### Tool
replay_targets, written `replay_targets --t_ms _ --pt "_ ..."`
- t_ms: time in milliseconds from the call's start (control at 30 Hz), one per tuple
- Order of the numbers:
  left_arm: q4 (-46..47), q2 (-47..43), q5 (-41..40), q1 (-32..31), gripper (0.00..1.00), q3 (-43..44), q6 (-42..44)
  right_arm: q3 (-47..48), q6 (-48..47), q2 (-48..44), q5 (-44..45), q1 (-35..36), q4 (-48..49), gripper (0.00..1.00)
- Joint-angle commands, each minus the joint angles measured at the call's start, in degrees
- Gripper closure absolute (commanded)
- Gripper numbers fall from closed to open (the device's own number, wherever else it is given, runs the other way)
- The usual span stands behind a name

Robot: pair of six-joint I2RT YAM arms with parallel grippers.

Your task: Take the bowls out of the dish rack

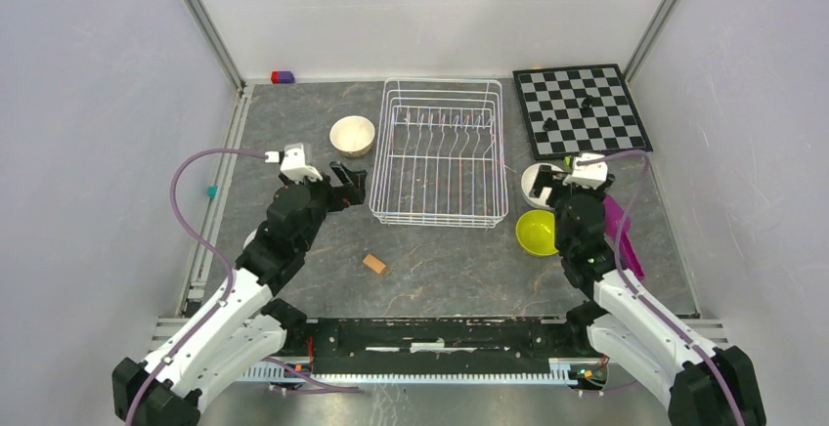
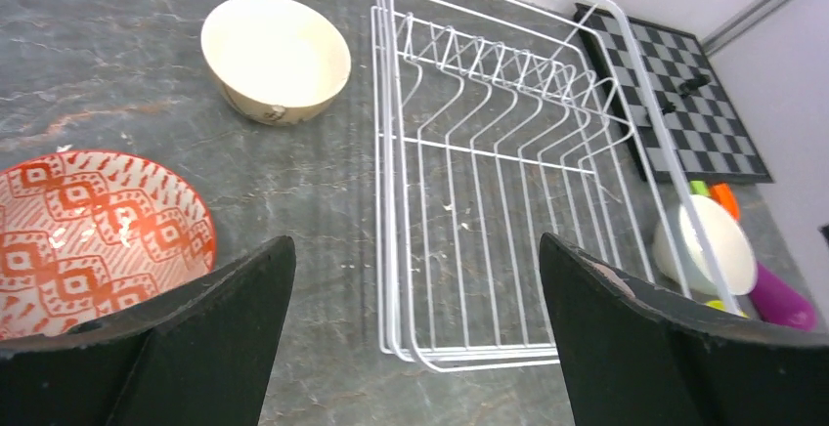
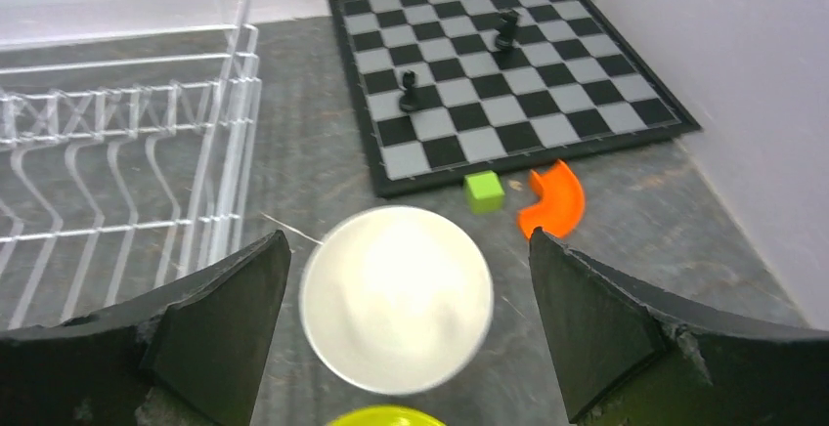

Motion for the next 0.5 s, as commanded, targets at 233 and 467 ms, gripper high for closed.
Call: replay_targets --t_ms 233,467 --pt "25.7 6.1 -10.8 0.1 0.00 -13.0 16.8 -24.2 -18.6 -6.7 -1.7 0.0 31.6 0.02" --pt "32.1 8.8 -22.7 2.2 0.00 -16.6 21.0 -24.4 -24.4 -1.6 0.8 -0.7 33.9 0.02"
